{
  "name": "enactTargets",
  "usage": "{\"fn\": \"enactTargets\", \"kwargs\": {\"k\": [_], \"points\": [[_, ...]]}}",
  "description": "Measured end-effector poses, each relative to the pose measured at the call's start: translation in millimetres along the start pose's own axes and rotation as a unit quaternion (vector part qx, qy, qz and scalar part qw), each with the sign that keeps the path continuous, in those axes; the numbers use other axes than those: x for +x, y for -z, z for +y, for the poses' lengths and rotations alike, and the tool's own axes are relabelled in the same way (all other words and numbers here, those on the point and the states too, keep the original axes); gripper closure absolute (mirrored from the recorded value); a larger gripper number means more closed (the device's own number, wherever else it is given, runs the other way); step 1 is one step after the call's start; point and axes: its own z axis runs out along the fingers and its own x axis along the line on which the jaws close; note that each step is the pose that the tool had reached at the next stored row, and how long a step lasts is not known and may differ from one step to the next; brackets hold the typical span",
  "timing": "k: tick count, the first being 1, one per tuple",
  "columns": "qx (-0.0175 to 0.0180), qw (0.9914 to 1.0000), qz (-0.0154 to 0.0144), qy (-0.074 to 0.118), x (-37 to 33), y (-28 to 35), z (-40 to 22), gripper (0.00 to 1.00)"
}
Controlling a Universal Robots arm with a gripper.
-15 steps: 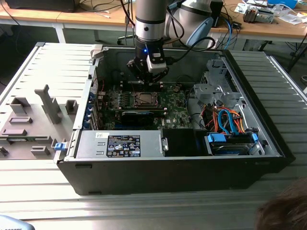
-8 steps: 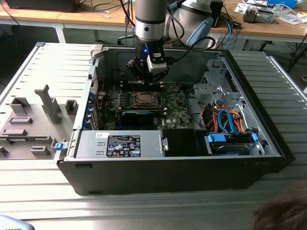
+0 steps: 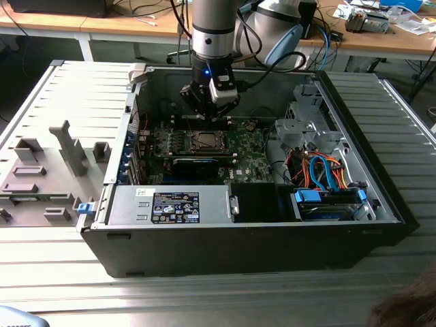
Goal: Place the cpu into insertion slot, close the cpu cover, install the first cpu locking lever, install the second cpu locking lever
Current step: 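Install the first cpu locking lever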
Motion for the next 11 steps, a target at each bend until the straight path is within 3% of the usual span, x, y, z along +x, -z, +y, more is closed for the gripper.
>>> {"fn": "enactTargets", "kwargs": {"k": [11], "points": [[-0.0003, 0.99995, -0.0006, 0.01, 0.0, -0.2, 0.0, 0.89]]}}
